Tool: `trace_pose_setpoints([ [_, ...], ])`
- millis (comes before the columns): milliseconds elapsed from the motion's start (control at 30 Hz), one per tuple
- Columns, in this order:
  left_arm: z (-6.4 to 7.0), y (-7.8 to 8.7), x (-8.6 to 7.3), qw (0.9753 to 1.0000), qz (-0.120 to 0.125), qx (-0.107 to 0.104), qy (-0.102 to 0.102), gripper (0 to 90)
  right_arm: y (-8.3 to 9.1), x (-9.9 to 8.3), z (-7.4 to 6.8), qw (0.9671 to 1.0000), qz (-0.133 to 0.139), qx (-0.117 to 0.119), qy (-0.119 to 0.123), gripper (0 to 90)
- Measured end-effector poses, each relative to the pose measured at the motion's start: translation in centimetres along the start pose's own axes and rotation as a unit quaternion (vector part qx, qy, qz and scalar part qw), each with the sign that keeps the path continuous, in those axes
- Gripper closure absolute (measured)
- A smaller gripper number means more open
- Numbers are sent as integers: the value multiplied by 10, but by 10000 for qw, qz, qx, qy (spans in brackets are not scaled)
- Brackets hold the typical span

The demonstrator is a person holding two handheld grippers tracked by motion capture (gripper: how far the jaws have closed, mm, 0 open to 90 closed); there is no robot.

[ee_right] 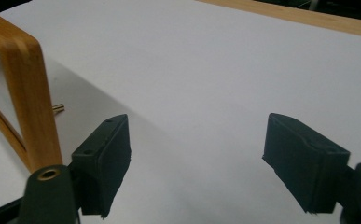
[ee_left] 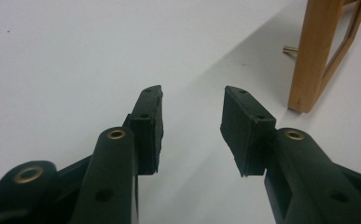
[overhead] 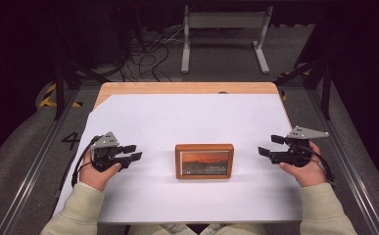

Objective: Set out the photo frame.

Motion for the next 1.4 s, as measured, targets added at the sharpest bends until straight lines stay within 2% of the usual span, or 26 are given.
trace_pose_setpoints([
  [200, -8, -3, -4, 9999, 11, 31, 112, 563, -18, -11, 7, 9999, -119, 38, -39, 176],
  [500, -9, -7, -4, 10000, -45, 36, 38, 544, -37, -23, 5, 9990, -446, -11, -21, 149],
  [567, -9, -9, -4, 10000, -62, 29, 3, 543, -40, -25, 3, 9988, -489, -49, 64, 149],
  [767, -8, -15, -5, 9998, -161, 27, -97, 531, -45, -27, -5, 9976, -645, -53, 231, 149],
  [800, -8, -15, -5, 9998, -161, 27, -97, 531, -46, -27, -8, 9970, -689, -113, 334, 149],
  [867, -7, -17, -4, 9997, -214, -2, -129, 527, -47, -26, -10, 9961, -777, -166, 390, 149],
  [1000, -6, -19, -4, 9995, -277, -15, -144, 523, -48, -26, -10, 9956, -849, -178, 364, 149],
  [1133, -5, -20, -4, 9995, -288, -22, -152, 519, -48, -26, -11, 9955, -921, -140, 179, 164],
  [1400, -5, -22, -5, 9993, -348, -15, -125, 499, -46, -23, -14, 9963, -829, -111, 200, 163],
])
Point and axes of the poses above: each handheld gripper's, and its own axes: y roughly backward along the jaws, x roughly out of its top, z roughly to its right, the point moved 1 cm from there along -y, roughly forward along the jaws, and after that the axes turned 14 degrees about -z, right-handed, at the moved point
